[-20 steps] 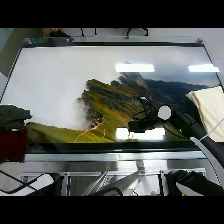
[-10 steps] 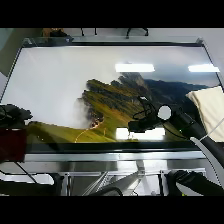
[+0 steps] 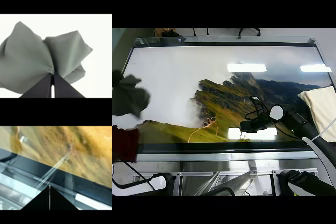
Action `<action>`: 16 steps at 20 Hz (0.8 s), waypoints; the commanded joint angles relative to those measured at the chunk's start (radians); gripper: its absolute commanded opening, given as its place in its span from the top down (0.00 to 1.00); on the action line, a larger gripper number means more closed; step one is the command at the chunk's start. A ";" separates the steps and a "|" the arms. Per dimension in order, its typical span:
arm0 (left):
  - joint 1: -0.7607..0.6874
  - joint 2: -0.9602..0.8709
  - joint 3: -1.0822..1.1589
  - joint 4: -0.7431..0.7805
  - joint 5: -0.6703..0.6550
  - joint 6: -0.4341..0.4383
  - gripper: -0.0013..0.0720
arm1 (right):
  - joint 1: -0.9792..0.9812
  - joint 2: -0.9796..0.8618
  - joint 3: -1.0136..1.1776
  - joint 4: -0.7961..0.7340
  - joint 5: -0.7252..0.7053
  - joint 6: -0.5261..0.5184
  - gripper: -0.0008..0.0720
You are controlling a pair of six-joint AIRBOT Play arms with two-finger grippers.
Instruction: Fold the shirts.
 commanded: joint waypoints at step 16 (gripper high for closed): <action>-0.775 -0.081 -0.093 -0.113 -0.149 -0.074 0.06 | 0.001 -0.001 0.000 0.000 0.000 0.000 0.95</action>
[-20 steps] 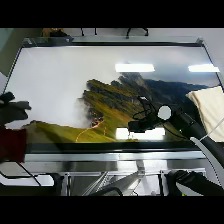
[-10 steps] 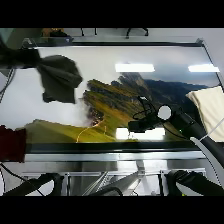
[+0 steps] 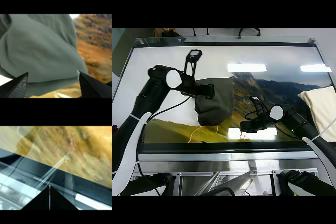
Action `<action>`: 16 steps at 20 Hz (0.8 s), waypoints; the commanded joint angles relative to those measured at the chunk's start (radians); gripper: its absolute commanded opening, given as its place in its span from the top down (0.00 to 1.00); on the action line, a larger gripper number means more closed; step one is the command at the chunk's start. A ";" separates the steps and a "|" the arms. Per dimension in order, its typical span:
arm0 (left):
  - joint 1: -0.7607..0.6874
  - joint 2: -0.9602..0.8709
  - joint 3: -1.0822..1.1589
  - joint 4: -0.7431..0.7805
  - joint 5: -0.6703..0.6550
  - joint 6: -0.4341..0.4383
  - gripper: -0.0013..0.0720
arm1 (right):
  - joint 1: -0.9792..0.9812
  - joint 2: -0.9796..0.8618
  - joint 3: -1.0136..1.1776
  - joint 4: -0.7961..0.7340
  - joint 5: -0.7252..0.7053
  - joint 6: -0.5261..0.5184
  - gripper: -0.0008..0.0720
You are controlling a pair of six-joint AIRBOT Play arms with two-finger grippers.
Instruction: Fold the shirts.
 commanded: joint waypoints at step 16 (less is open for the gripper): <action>0.284 0.049 -0.710 -0.605 0.180 0.335 0.09 | -0.246 -0.402 0.304 0.213 -0.306 -0.338 0.49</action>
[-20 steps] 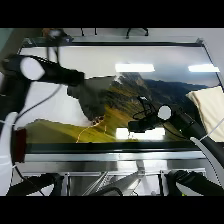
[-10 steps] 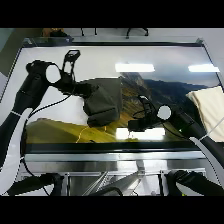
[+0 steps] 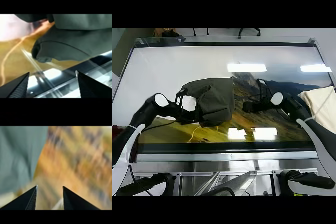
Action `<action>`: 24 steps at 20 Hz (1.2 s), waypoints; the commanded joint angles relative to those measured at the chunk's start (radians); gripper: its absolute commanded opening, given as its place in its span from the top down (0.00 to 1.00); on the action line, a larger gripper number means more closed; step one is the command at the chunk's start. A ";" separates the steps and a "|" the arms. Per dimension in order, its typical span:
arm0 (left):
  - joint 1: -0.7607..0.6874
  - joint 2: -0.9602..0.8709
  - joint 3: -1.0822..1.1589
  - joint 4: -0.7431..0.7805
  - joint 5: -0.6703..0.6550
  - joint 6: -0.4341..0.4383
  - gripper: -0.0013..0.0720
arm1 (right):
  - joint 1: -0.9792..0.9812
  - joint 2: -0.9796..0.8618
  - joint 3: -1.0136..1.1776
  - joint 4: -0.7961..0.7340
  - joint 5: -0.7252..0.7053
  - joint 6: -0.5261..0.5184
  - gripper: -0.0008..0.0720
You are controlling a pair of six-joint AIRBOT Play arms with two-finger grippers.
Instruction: Fold the shirts.
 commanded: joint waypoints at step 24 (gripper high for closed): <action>-0.005 -0.118 -0.016 -0.171 0.154 0.208 0.97 | -0.029 -0.423 0.266 0.884 0.076 -0.728 0.95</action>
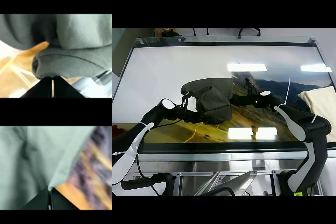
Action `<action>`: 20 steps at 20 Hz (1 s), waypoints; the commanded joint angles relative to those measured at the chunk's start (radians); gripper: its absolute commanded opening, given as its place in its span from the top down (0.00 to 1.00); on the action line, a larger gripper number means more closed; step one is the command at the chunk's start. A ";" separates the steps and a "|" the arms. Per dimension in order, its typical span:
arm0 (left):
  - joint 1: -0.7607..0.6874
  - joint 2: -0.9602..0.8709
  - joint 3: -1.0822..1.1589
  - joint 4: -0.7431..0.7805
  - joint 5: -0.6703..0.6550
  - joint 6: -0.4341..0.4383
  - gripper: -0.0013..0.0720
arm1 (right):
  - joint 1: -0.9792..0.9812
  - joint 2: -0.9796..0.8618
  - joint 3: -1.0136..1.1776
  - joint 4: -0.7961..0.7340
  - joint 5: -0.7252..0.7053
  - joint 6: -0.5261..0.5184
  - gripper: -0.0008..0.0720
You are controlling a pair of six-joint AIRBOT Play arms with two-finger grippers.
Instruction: Fold the shirts.
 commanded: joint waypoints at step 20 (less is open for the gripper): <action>0.380 0.798 0.950 0.005 -0.153 -0.079 0.98 | -0.153 1.060 0.251 -0.356 -0.138 -0.122 0.95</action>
